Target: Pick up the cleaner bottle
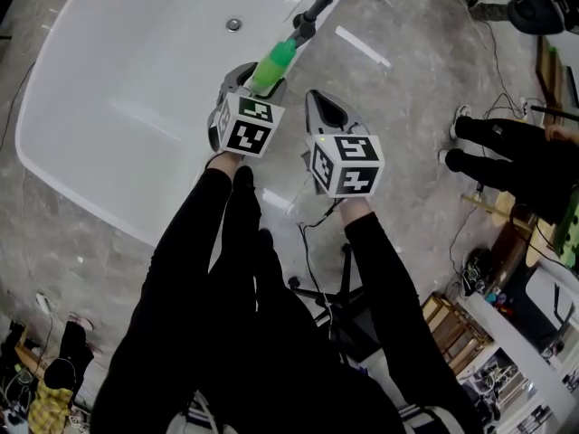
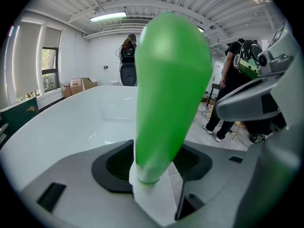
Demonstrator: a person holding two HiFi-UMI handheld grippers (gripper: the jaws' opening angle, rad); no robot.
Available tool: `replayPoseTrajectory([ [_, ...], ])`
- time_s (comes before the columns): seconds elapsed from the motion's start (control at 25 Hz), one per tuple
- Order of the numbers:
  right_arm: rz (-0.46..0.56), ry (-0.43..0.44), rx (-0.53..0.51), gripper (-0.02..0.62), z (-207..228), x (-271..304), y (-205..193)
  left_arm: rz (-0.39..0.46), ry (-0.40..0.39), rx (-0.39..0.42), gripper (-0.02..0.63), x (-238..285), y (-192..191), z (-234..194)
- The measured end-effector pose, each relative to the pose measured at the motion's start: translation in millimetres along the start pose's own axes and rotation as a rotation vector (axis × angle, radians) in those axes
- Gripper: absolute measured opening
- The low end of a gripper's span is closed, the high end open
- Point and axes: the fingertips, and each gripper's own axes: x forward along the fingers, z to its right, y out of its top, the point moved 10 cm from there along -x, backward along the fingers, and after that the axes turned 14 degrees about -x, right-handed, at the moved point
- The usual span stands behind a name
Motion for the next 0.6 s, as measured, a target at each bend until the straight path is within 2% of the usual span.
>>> replayPoseTrajectory([
  [0.6, -0.009, -0.006, 0.004, 0.002, 0, 9, -5, 0.043, 0.026, 0.003, 0.248, 12, 0, -2],
])
